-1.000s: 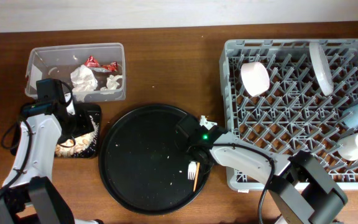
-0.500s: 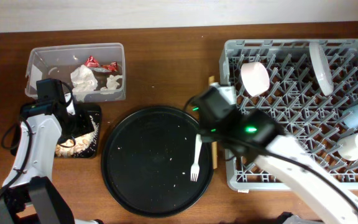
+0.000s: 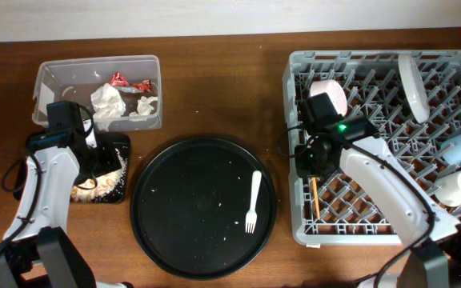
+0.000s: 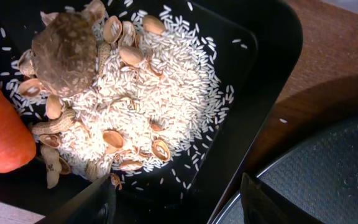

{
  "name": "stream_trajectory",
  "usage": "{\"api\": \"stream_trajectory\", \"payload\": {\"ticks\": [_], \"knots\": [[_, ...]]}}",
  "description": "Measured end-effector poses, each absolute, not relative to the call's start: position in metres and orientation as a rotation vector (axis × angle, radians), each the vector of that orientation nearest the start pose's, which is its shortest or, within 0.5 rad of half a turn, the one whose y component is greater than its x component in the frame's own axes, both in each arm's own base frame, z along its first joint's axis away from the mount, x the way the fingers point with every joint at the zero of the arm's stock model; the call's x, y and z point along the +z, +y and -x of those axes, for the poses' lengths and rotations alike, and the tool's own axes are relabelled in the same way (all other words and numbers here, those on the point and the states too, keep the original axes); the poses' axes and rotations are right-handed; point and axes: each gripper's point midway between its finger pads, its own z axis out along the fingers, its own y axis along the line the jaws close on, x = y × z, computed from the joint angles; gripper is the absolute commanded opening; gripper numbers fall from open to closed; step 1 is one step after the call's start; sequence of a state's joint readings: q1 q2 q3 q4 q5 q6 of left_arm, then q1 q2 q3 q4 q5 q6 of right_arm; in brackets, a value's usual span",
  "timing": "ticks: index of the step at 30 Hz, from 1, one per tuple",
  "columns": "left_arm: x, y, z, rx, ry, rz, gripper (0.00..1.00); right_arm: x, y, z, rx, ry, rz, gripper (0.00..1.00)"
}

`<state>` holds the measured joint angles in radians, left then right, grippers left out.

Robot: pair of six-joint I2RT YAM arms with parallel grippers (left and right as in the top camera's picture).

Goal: Sort waste into correct bins and load items into the dishwasher rack
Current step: 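Grasp the white fork with the right gripper and place it in the rack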

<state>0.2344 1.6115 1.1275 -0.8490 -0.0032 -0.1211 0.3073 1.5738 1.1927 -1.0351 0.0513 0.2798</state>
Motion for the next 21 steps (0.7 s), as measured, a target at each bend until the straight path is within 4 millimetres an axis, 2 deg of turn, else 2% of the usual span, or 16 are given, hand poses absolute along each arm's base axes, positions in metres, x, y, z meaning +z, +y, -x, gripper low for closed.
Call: {"api": "stream_trajectory", "payload": {"ticks": [2, 3, 6, 10, 12, 13, 15, 17, 18, 20, 21], "knots": [[0.077, 0.078, -0.324, 0.024, 2.858, 0.514, 0.64, 0.093, 0.086, -0.297, -0.004, 2.996, 0.024, 0.28], [0.077, 0.078, -0.324, 0.024, 2.858, 0.514, 0.64, 0.091, 0.087, -0.297, -0.002, 3.003, 0.026, 0.43], [0.077, 0.078, -0.324, 0.024, 2.858, 0.514, 0.64, 0.090, 0.087, -0.298, 0.002, 3.005, 0.024, 0.52], [0.077, 0.078, -0.324, 0.024, 2.859, 0.514, 0.64, 0.099, 0.088, -0.286, 0.015, 3.055, 0.023, 0.54], [0.077, 0.078, -0.324, 0.024, 2.858, 0.514, 0.64, 0.123, 0.107, -0.290, 0.149, 3.007, 0.033, 0.58], [0.077, 0.078, -0.324, 0.024, 2.858, 0.514, 0.64, 0.142, 0.129, -0.284, 0.230, 2.958, 0.049, 0.61], [0.077, 0.078, -0.324, 0.024, 2.858, 0.514, 0.65, 0.150, 0.159, -0.268, 0.289, 2.950, 0.091, 0.63], [0.077, 0.078, -0.324, 0.023, 2.858, 0.514, 0.65, 0.145, 0.186, -0.249, 0.290, 2.977, 0.054, 0.63], [0.077, 0.078, -0.324, 0.023, 2.858, 0.514, 0.65, 0.137, 0.197, -0.240, 0.284, 2.995, -0.053, 0.63], [0.077, 0.078, -0.324, 0.020, 2.858, 0.514, 0.65, 0.110, 0.221, -0.233, 0.311, 2.971, -0.178, 0.62], [0.077, 0.077, -0.325, 0.018, 2.858, 0.513, 0.65, 0.091, 0.224, -0.221, 0.283, 2.988, -0.250, 0.60]]}}
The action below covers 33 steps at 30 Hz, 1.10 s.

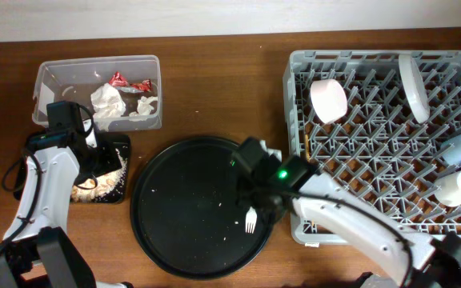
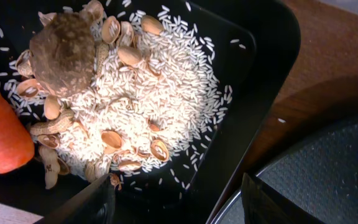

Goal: Sort waste into correct bins and load items into the dishwasher rack
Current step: 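Grasp the white fork with the right gripper and place it in the rack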

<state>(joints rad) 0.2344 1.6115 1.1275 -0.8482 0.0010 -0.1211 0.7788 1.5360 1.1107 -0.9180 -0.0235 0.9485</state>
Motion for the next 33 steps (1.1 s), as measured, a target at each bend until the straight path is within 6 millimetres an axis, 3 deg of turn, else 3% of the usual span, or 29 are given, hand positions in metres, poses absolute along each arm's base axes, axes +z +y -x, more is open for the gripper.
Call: {"api": "stream_trajectory", "payload": {"ticks": [5, 11, 14, 22, 23, 24, 27, 33], "knots": [[0.077, 0.077, -0.324, 0.014, 2.859, 0.513, 0.65, 0.032, 0.206, -0.201, 0.235, 2.990, -0.496, 0.57], [0.077, 0.077, -0.324, 0.013, 2.859, 0.513, 0.65, 0.014, 0.210, -0.197, 0.212, 3.002, -0.501, 0.56], [0.077, 0.077, -0.325, 0.014, 2.858, 0.513, 0.65, 0.012, 0.222, -0.193, 0.223, 2.993, -0.430, 0.56], [0.077, 0.077, -0.324, 0.014, 2.858, 0.513, 0.65, 0.003, 0.215, -0.198, 0.122, 2.950, -0.407, 0.57], [0.077, 0.077, -0.325, 0.014, 2.858, 0.513, 0.65, 0.002, 0.216, -0.199, 0.122, 2.950, -0.406, 0.51], [0.077, 0.077, -0.324, 0.014, 2.858, 0.513, 0.65, 0.002, 0.216, -0.199, 0.122, 2.946, -0.404, 0.40], [0.077, 0.077, -0.324, 0.014, 2.858, 0.513, 0.65, 0.001, 0.215, -0.200, 0.105, 2.941, -0.400, 0.31], [0.077, 0.077, -0.324, 0.014, 2.858, 0.513, 0.65, 0.001, 0.214, -0.200, 0.101, 2.941, -0.382, 0.31]]}}
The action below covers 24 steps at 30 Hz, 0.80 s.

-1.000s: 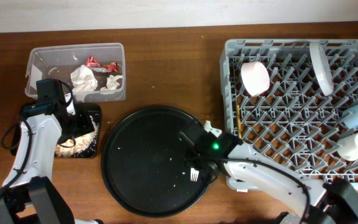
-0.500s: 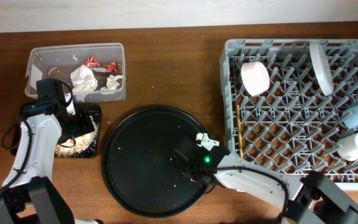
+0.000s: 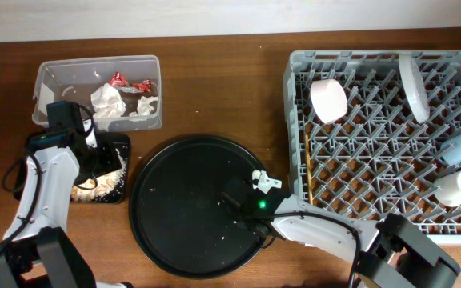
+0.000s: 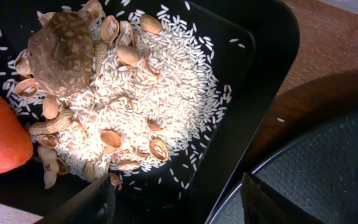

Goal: Sort waste into correct bins and load items into the dishwasher rack
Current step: 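Grasp the white fork with the right gripper and place it in the rack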

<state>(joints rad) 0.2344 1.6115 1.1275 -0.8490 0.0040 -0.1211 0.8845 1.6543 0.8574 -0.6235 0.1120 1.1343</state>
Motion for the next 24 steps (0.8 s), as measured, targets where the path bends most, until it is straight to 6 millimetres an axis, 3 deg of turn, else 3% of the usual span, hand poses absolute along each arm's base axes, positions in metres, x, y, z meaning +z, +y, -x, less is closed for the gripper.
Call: {"api": "stream_trajectory", "payload": {"ticks": [7, 9, 11, 13, 15, 20, 22, 24], "knots": [[0.077, 0.077, -0.324, 0.014, 2.858, 0.513, 0.65, 0.008, 0.224, -0.206, 0.096, 2.959, -0.153, 0.31], [0.077, 0.077, -0.325, 0.014, 2.858, 0.513, 0.65, 0.021, 0.233, -0.215, 0.120, 2.939, -0.042, 0.31], [0.077, 0.077, -0.324, 0.013, 2.859, 0.513, 0.65, 0.031, 0.225, -0.212, 0.061, 2.945, -0.015, 0.31], [0.077, 0.077, -0.324, 0.013, 2.858, 0.513, 0.65, 0.058, 0.219, -0.219, 0.052, 2.892, -0.021, 0.31], [0.077, 0.077, -0.324, 0.014, 2.858, 0.513, 0.65, 0.086, 0.203, -0.232, 0.044, 2.844, -0.074, 0.31], [0.077, 0.077, -0.325, 0.014, 2.857, 0.513, 0.65, 0.159, 0.128, -0.263, 0.089, 2.675, -0.247, 0.30], [0.077, 0.077, -0.325, 0.014, 2.858, 0.513, 0.64, 0.166, 0.098, -0.268, 0.046, 2.660, -0.271, 0.29], [0.077, 0.077, -0.325, 0.014, 2.858, 0.513, 0.65, 0.159, 0.086, -0.270, 0.015, 2.702, -0.234, 0.28]]}}
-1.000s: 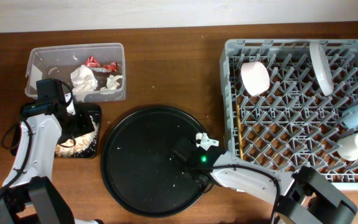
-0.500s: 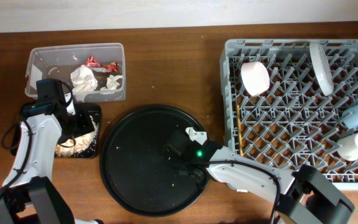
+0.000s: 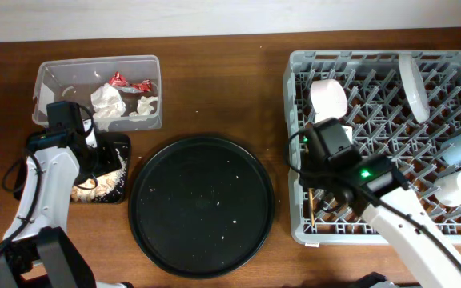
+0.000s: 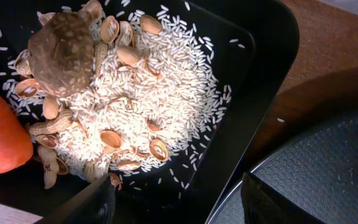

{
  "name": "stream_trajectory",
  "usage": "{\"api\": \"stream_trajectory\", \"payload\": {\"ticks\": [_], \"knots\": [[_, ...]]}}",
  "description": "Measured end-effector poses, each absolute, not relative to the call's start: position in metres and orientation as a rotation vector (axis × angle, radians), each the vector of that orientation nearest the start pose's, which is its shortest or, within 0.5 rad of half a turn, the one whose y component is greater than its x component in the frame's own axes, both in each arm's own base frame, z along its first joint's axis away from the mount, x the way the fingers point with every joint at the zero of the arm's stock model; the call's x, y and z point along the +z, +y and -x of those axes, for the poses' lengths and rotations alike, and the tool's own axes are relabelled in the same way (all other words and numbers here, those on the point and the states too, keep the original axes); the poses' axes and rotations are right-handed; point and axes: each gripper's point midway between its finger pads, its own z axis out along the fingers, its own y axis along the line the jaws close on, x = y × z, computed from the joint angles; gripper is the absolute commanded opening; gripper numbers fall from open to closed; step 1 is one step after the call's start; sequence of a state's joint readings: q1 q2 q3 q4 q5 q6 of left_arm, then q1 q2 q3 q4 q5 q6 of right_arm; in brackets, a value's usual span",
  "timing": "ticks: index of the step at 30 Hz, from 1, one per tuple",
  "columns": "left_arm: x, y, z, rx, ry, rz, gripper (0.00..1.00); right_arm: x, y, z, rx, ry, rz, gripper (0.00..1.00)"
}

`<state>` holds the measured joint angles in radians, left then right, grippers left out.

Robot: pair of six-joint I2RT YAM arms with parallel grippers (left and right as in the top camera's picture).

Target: Sort waste into correct bins and load items into the dishwasher rack

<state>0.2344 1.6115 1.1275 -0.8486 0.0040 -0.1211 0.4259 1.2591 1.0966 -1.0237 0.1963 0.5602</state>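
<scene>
My left gripper (image 4: 176, 202) hangs open over the near rim of a black food tray (image 4: 272, 56) that holds rice, nut shells, a brown lump and a carrot. A round black tray (image 3: 202, 204) lies in the middle with only crumbs on it. My right gripper (image 3: 322, 164) is over the left side of the grey dishwasher rack (image 3: 390, 104); its fingers are hidden under the arm. The white fork is out of view.
A clear bin (image 3: 98, 92) with wrappers and crumpled paper stands at the back left. In the rack are a white cup (image 3: 326, 98), a white plate (image 3: 413, 84), two pale bottles and a wooden chopstick (image 3: 313, 200).
My right gripper was down on the white fork at the round tray's right side and is now over the rack's left side. The fork is gone from the tray. The left arm has not moved.
My right gripper was over the rack's left side while the fork lay on the round tray. Then it was above the fork, then down on it. Now it is back over the rack and the tray holds no fork. My left gripper stayed open over the food tray.
</scene>
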Motion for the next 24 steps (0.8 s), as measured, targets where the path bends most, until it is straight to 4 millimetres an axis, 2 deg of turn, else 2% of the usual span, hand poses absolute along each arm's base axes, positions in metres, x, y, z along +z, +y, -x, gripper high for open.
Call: {"api": "stream_trajectory", "payload": {"ticks": [2, 4, 7, 8, 10, 13, 15, 18, 19, 20, 22, 23, 24], "knots": [[0.077, 0.077, -0.325, 0.014, 2.858, 0.513, 0.64, 0.142, 0.088, -0.272, -0.017, 2.771, -0.187, 0.29], [0.077, 0.077, -0.325, 0.014, 2.858, 0.513, 0.65, 0.109, 0.090, -0.273, -0.089, 2.887, -0.159, 0.29], [0.077, 0.077, -0.325, 0.014, 2.858, 0.513, 0.65, 0.087, 0.089, -0.274, -0.160, 2.948, -0.150, 0.29], [0.077, 0.077, -0.325, 0.014, 2.858, 0.513, 0.65, 0.085, 0.088, -0.274, -0.170, 2.953, -0.150, 0.35], [0.077, 0.077, -0.325, 0.013, 2.858, 0.513, 0.65, 0.085, 0.087, -0.274, -0.175, 2.950, -0.142, 0.60], [0.077, 0.077, -0.325, 0.014, 2.858, 0.513, 0.66, 0.086, 0.081, -0.275, -0.214, 2.942, -0.145, 0.79], [0.077, 0.077, -0.324, 0.012, 2.859, 0.513, 0.68, 0.091, 0.081, -0.273, -0.204, 2.946, -0.140, 0.91], [0.077, 0.062, -0.328, -0.030, 2.865, 0.460, 0.76, 0.141, 0.068, -0.296, -0.058, 2.802, -0.243, 0.95], [0.078, 0.047, -0.333, -0.044, 2.865, 0.383, 0.85, 0.162, 0.050, -0.306, -0.008, 2.743, -0.292, 0.99], [0.079, 0.025, -0.337, -0.064, 2.870, 0.273, 0.92, 0.171, 0.034, -0.310, 0.021, 2.722, -0.323, 1.00], [0.079, -0.018, -0.339, -0.087, 2.879, 0.022, 0.95, 0.170, 0.011, -0.311, 0.115, 2.737, -0.352, 0.98], [0.078, -0.033, -0.335, -0.101, 2.892, -0.061, 0.99, 0.167, -0.015, -0.304, 0.156, 2.752, -0.427, 0.98], [0.077, -0.039, -0.328, -0.102, 2.918, -0.107, 0.99, 0.166, -0.029, -0.299, 0.162, 2.759, -0.471, 0.98]]}}
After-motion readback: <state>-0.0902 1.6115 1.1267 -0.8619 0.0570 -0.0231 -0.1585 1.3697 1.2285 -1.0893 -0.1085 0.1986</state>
